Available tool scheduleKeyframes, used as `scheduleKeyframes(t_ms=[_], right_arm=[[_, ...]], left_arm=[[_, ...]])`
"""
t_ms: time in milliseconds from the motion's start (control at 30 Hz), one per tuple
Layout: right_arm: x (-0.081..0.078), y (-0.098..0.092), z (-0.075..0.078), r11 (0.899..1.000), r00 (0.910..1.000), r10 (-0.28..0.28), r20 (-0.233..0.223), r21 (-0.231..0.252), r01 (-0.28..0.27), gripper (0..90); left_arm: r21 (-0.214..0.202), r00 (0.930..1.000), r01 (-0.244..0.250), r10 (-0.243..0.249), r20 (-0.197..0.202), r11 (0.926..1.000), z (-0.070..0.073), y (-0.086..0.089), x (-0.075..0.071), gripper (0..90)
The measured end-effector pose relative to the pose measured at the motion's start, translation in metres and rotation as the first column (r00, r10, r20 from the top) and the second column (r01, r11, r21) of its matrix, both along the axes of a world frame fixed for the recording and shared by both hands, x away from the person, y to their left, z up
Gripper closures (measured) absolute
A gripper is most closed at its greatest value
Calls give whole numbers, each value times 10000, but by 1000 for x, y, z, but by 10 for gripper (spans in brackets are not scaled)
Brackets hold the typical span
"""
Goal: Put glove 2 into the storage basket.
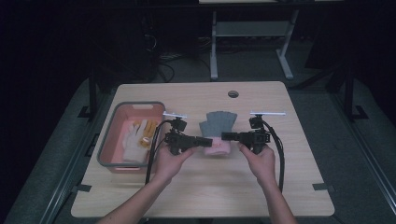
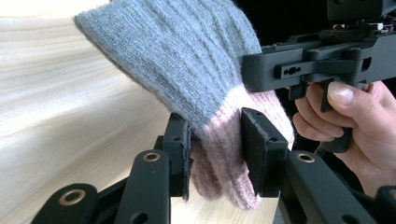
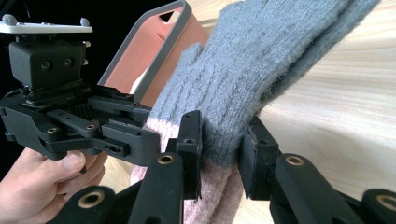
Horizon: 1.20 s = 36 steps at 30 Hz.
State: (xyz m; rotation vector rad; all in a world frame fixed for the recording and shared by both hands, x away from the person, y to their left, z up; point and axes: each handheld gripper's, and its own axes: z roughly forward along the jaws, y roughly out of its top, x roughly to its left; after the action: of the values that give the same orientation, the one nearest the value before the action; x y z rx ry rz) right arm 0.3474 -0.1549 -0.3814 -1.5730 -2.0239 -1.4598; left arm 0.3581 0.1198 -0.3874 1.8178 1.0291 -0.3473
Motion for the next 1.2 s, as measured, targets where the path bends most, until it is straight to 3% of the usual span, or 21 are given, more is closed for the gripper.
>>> scheduleKeyframes(t_ms=[933,1200], right_arm=[[16,35,14,9982,9985,542,-12,267,-542,719],[19,40,15,9975,9978,652,-73,278,-650,719]], left_arm=[[16,9987,-365,365,357,9993,14,37,1,648],[-22,9985,-496,497,246,9988,16,43,1,648]])
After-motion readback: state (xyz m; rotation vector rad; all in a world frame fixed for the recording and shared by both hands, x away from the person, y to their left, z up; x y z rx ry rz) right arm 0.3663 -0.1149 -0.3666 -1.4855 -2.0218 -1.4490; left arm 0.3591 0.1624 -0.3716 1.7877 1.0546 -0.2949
